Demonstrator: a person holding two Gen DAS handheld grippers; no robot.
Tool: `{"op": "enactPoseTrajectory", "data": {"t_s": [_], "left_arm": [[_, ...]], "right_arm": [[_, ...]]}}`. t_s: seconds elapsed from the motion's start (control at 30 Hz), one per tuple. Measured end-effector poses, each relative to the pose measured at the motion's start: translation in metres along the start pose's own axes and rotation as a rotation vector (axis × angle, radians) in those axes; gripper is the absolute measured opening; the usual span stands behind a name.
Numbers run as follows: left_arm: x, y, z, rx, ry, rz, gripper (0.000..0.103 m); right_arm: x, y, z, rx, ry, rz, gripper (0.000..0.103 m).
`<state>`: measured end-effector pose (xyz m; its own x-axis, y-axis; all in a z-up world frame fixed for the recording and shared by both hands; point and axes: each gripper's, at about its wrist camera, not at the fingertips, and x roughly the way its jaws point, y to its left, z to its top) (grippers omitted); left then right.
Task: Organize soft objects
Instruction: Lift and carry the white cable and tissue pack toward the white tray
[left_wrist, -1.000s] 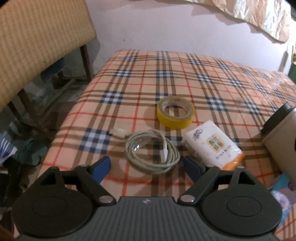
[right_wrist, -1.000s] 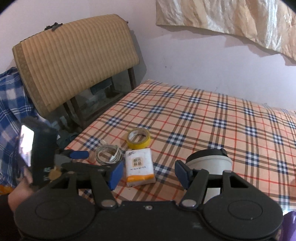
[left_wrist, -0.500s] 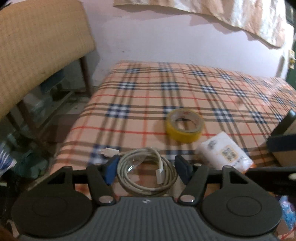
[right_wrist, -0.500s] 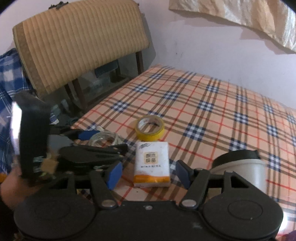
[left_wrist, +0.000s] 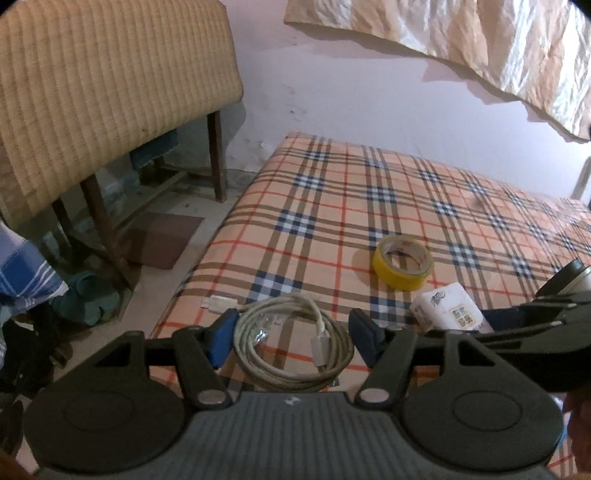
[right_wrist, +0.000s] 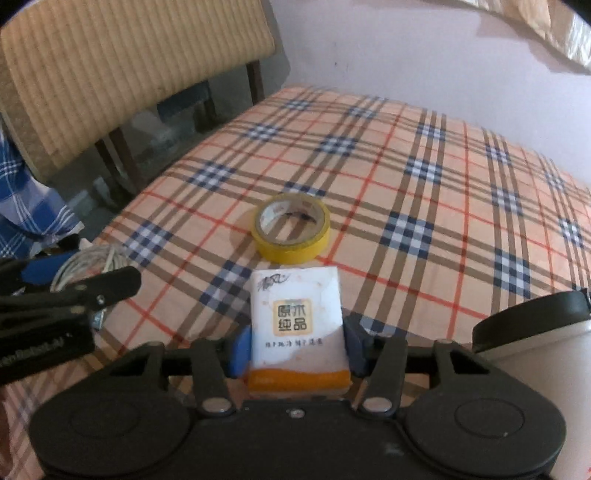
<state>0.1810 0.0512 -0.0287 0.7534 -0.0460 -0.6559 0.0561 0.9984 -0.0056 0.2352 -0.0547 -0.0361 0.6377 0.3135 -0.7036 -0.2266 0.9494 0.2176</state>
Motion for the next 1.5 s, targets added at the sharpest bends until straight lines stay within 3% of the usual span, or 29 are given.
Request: {"op": "enactPoseTrajectory", "data": {"t_s": [0.2,0.5,0.9,1.5], "left_arm": [[-0.021,-0.01,0.006,-0.006,-0.024,-0.011,0.067],[-0.057,-0.04,0.016,0.006,-0.054,-0.02,0.067],[-0.091,-0.086,0.027,0.026,-0.071,-0.071,0.067],[-0.11,-0.144,0.027,0.084,-0.077,-0.145,0.067]], "right_arm": [[-0.04,-0.001,0.003,0.025,-0.084,0.014,0.06],[-0.112,-0.012,0.005,0.039,-0.161,-0.04,0.06],[-0.186,-0.053,-0.002,0.112,-0.246,-0.092,0.06],[-0.238,-0.105,-0.021,0.182,-0.292,-0.151,0.06]]}}
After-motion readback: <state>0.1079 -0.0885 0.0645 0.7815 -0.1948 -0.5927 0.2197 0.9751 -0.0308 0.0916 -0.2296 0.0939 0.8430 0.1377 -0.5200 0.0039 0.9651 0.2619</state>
